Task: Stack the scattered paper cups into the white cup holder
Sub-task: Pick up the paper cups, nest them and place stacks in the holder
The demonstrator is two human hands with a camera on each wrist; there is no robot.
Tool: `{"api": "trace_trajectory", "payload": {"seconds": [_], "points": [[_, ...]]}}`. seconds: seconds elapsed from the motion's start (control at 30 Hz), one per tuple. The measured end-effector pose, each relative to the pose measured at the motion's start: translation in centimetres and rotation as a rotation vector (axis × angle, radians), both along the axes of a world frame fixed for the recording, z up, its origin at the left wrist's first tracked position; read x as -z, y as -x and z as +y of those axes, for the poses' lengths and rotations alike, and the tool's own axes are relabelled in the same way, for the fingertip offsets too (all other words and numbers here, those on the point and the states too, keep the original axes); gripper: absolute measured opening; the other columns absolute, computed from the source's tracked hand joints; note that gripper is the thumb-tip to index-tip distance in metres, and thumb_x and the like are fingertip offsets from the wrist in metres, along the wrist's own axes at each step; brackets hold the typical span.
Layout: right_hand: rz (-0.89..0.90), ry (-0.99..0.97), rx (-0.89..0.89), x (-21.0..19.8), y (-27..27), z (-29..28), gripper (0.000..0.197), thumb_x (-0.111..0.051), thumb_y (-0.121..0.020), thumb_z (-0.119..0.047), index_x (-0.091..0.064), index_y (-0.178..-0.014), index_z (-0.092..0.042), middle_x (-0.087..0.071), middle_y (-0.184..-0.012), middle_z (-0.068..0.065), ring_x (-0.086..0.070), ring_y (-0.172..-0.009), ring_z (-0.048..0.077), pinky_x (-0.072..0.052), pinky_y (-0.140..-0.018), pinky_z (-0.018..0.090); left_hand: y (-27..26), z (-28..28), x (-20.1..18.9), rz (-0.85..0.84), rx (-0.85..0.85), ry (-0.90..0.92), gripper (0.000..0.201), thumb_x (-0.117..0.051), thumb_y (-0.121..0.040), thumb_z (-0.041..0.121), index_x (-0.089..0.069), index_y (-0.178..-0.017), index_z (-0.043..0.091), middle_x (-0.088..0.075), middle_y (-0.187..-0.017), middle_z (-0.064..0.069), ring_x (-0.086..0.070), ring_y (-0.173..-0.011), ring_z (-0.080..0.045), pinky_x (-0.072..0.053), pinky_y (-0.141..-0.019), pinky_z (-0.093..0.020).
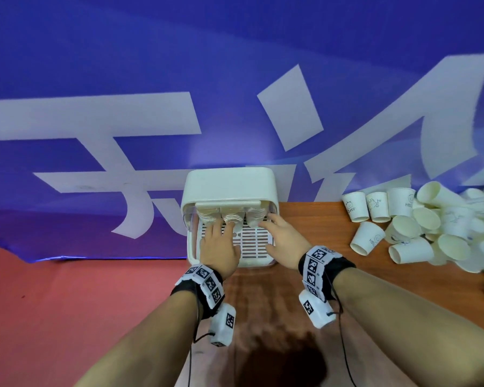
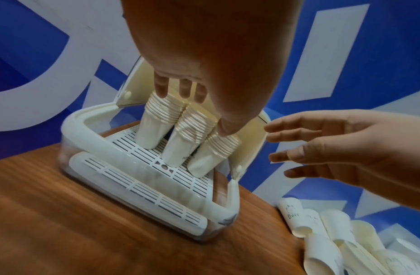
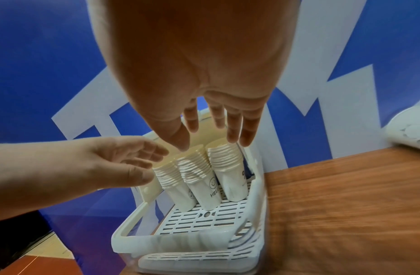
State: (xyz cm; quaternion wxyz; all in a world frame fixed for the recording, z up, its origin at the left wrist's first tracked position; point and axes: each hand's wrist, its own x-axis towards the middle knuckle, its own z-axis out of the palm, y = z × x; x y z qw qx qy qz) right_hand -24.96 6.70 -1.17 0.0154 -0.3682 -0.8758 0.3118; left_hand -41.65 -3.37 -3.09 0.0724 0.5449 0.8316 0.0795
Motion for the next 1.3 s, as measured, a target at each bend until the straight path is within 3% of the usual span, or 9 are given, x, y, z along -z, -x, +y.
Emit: {"api": "trace_trajectory", "payload": {"seconds": [0.13, 0.4, 0.8, 1.1, 1.3], "points": [[-0.021, -0.015, 0.045, -1.4, -3.7, -0.6, 0.061, -0.054, -0.089, -0.018, -0.035, -0.146, -0.025, -0.024, -0.156, 0.003, -0.03, -0.14, 0.025, -0.032, -0.114, 0.039, -2.7, -0.1, -0.5, -0.084, 0.035, 0.019, 0.058, -0.055, -0.087, 0.032, -0.038, -0.142, 0.023, -0.032, -0.151, -0.006, -0.029, -0.137, -0.029, -0.035, -0.107, -0.046], [-0.063, -0.017, 0.181, -1.5, -14.0, 0.7, 0.058, -0.053, -0.089, -0.02, -0.036, -0.145, -0.028, -0.025, -0.154, -0.001, -0.038, -0.135, 0.021, -0.038, -0.108, 0.035, -10.8, 2.9, -0.8, -0.12, 0.209, 0.055, 0.049, -0.052, -0.091, 0.034, -0.044, -0.137, 0.021, -0.041, -0.142, -0.006, -0.038, -0.128, -0.027, -0.04, -0.102, -0.043], [-0.083, 0.006, 0.311, -0.8, -29.4, 9.0, 0.057, -0.054, -0.088, -0.018, -0.041, -0.143, -0.024, -0.032, -0.15, 0.002, -0.04, -0.133, 0.024, -0.035, -0.108, 0.034, -24.9, 12.5, -1.1, -0.179, 0.29, 0.092, 0.046, -0.051, -0.093, 0.033, -0.042, -0.138, 0.03, -0.041, -0.139, 0.002, -0.04, -0.124, -0.021, -0.041, -0.099, -0.039], [-0.149, 0.014, 0.219, 2.7, -34.4, 15.4, 0.056, -0.055, -0.088, -0.017, -0.042, -0.142, -0.027, -0.03, -0.154, -0.002, -0.034, -0.136, 0.023, -0.033, -0.11, 0.033, -30.9, 17.7, 1.4, -0.242, 0.217, 0.203, 0.054, -0.052, -0.091, 0.032, -0.037, -0.143, 0.029, -0.038, -0.141, 0.002, -0.041, -0.122, -0.023, -0.042, -0.099, -0.042], [-0.263, -0.104, 0.125, 4.3, -34.8, 18.5, 0.051, -0.051, -0.091, -0.021, -0.042, -0.141, -0.024, -0.043, -0.143, -0.004, -0.046, -0.115, 0.025, -0.04, -0.096, 0.035, -32.8, 20.7, 2.9, -0.244, 0.139, 0.287, 0.063, -0.055, -0.089, 0.029, -0.028, -0.146, 0.033, -0.034, -0.144, 0.002, -0.041, -0.123, -0.025, -0.041, -0.099, -0.044]]}}
